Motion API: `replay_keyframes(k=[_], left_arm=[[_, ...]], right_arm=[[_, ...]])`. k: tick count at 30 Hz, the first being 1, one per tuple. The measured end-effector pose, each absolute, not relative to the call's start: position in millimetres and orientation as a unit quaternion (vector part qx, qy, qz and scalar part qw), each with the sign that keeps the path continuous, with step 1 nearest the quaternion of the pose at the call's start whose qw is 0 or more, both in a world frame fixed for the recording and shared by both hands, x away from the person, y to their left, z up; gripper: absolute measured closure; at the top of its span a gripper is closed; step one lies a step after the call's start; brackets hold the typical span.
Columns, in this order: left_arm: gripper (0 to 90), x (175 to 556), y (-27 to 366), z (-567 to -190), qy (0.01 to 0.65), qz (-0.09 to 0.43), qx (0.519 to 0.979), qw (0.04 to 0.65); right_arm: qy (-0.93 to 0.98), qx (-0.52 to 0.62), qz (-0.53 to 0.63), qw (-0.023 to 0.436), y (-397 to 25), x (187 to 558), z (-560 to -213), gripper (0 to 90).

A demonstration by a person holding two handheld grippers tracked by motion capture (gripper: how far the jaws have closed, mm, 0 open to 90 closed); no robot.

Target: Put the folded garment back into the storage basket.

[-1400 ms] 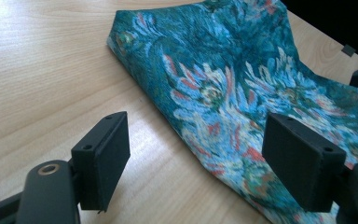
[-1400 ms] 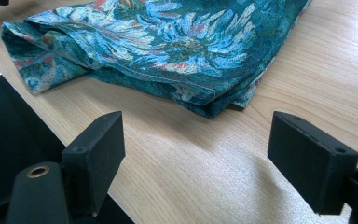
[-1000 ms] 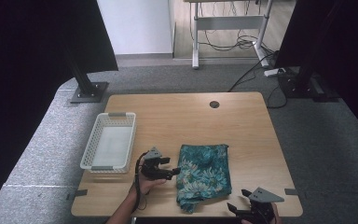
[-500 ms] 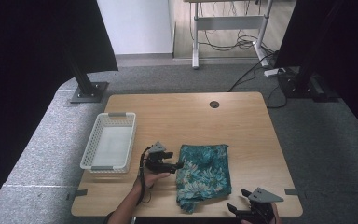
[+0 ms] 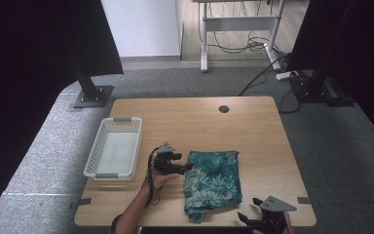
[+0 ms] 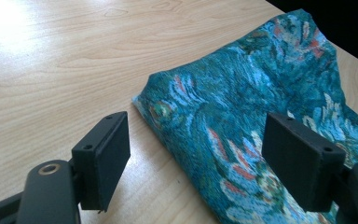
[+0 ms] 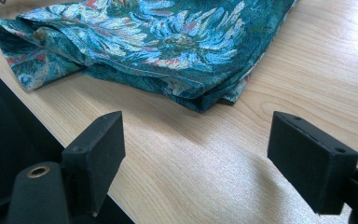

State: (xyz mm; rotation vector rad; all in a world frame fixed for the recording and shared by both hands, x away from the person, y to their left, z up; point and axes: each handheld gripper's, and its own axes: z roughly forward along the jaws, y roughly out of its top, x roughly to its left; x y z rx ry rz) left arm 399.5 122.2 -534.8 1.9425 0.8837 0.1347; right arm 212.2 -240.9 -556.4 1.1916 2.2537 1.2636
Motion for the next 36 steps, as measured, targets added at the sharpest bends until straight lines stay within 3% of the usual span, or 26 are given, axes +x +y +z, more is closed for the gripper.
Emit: replay_keyframes(k=[36], left_arm=[[23.3, 423, 110, -544, 0.372, 0.039, 0.801, 0.468]], right_arm=[[0.785, 0.412, 0.438, 0.147, -239, 212, -557, 19.1]])
